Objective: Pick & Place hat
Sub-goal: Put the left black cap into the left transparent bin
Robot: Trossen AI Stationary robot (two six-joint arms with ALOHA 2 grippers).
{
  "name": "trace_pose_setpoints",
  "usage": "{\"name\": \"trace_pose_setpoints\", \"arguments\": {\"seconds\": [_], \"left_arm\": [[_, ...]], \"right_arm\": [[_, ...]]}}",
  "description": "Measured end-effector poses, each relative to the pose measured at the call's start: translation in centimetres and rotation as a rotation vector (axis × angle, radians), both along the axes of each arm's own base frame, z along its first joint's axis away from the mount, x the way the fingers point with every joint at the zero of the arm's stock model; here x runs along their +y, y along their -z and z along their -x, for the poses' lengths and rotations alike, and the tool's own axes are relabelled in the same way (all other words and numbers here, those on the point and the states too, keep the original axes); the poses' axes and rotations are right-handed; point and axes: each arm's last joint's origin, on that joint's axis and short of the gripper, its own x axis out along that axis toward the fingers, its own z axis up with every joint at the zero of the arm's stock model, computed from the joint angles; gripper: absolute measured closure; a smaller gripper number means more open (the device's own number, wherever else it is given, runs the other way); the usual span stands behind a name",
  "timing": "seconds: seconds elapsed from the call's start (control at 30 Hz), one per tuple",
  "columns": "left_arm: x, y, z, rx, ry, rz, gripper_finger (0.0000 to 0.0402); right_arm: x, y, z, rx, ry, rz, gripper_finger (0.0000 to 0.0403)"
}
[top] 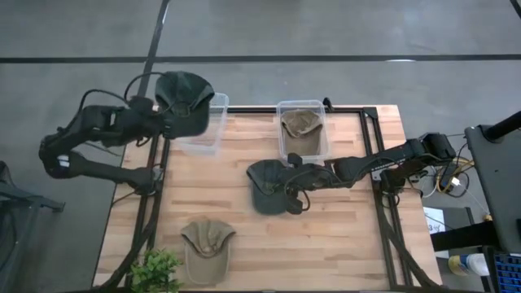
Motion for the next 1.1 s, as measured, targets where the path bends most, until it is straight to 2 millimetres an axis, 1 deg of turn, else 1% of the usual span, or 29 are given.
{"name": "trace_pose_setpoints", "arguments": {"seconds": [0.17,0.3,0.47,0.6,0.77,1.1], "left_arm": [[1.4,0.1,-1.0,0.055,-0.039,-0.018,0.0395],[3.2,0.4,-2.6,0.114,-0.037,-0.009,0.0395],[6.0,1.6,-4.4,0.198,-0.066,0.072,0.0395],[7.7,2.5,-5.3,0.274,-0.080,0.120,0.0395],[9.0,3.3,-6.0,0.309,-0.088,0.164,0.0395],[10.5,4.6,-6.9,0.348,-0.089,0.243,0.0395]], "right_arm": [[0.0,0.0,0.0,-0.004,0.000,-0.001,0.0330],[0.0,0.0,0.0,-0.005,0.003,-0.005,0.0326],[0.0,0.0,0.0,-0.005,0.003,-0.006,0.0329],[0.0,0.0,0.0,-0.003,0.004,-0.007,0.0336],[0.0,0.0,0.0,-0.003,0.004,-0.008,0.0339],[0.0,0.0,0.0,-0.005,0.021,-0.036,0.0341]]}}
